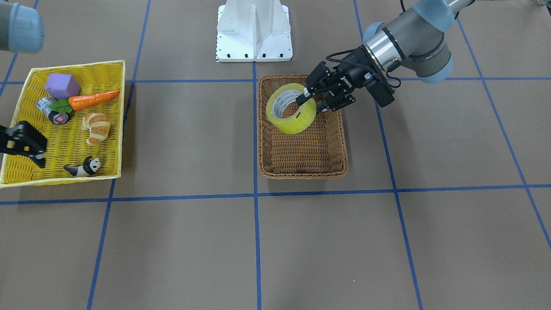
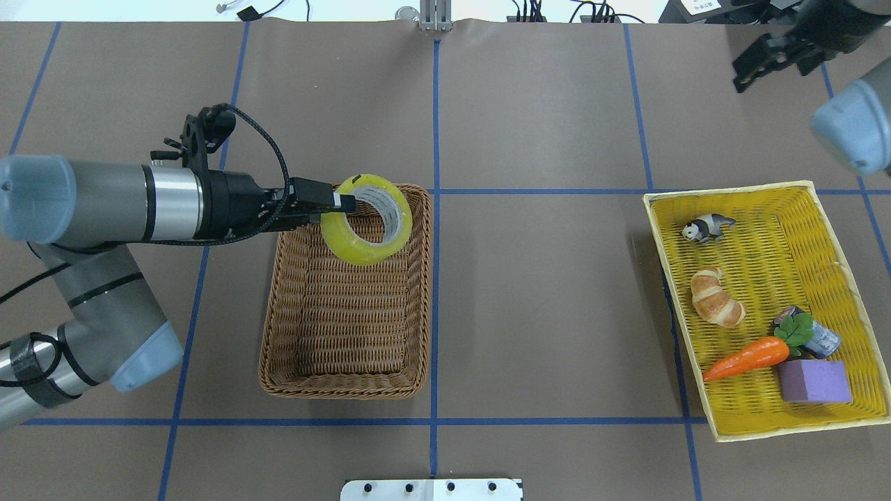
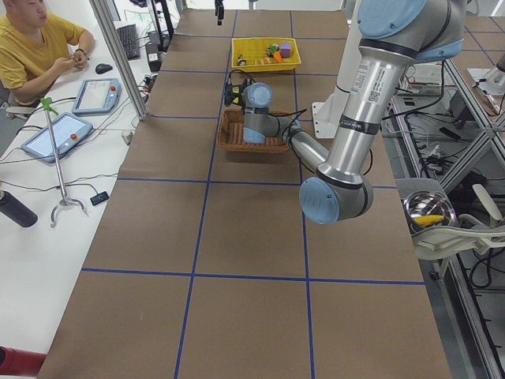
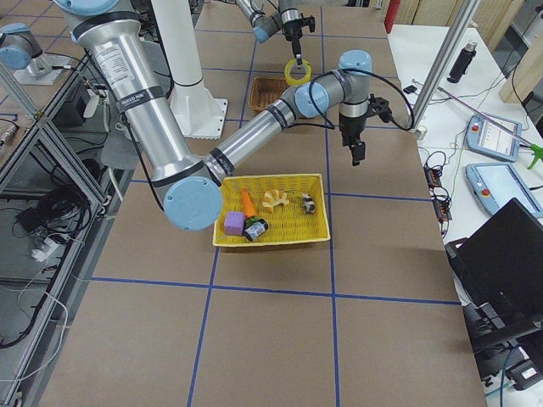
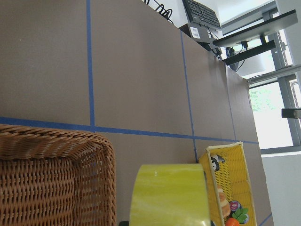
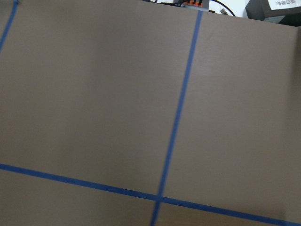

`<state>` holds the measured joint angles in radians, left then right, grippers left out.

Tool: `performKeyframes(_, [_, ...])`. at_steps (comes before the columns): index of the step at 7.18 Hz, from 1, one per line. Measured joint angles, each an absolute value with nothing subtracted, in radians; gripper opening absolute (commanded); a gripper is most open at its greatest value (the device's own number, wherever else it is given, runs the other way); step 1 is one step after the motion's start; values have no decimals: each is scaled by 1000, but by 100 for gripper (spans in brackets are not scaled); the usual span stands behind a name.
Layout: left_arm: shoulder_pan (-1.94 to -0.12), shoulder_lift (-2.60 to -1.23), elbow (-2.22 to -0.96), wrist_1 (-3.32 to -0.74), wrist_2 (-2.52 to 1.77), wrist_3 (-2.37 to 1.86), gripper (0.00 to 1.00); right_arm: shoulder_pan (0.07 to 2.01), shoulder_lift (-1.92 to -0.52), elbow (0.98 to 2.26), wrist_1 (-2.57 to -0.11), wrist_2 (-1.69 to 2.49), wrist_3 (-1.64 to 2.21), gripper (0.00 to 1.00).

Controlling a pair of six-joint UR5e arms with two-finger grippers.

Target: Move tape to another basket

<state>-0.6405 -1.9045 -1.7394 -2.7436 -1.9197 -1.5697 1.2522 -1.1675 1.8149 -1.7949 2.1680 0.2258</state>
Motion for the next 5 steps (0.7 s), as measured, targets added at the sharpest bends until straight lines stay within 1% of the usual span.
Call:
performKeyframes(2, [-533,-1872,-1729,-2755,-1782,-1565,0,1448,-1268,1763,-1848,2234,-65,100])
performKeyframes(4, [-471,-1867,-1685,-2792,-1697,-1563,0,1561,-1362,1719,-1844,2266,-157,100])
performKeyframes(5, [-463,-1868,-1660,-2806,-1687,-1562,5,1585,-1394,1715,-1842,2271,-180,100])
